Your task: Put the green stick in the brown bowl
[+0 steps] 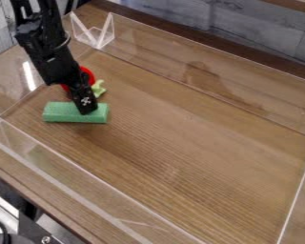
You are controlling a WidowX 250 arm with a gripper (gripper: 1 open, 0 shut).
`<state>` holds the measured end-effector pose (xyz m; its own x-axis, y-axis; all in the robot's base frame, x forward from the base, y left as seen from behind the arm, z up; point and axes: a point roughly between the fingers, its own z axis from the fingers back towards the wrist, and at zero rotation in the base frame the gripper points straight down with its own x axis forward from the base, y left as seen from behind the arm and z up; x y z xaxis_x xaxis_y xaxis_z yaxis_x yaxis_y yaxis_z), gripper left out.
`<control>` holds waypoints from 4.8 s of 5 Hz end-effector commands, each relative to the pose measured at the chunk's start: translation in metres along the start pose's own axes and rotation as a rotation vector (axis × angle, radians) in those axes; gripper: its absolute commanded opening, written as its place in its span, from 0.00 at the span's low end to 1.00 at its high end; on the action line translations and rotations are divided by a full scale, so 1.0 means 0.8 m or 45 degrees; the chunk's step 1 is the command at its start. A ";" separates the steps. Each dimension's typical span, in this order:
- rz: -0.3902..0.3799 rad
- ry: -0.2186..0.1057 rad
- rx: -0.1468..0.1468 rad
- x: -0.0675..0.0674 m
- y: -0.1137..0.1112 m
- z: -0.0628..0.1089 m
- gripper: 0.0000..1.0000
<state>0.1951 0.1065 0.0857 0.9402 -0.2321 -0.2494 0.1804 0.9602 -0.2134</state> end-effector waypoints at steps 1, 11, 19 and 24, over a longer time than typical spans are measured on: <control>-0.015 -0.053 0.052 0.003 -0.010 0.018 0.00; -0.020 -0.006 0.012 0.000 -0.068 -0.016 0.00; 0.052 0.014 -0.090 0.018 -0.062 -0.015 1.00; 0.124 -0.004 -0.147 0.034 -0.022 -0.004 0.00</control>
<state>0.2105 0.0773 0.0723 0.9400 -0.1521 -0.3053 0.0509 0.9476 -0.3154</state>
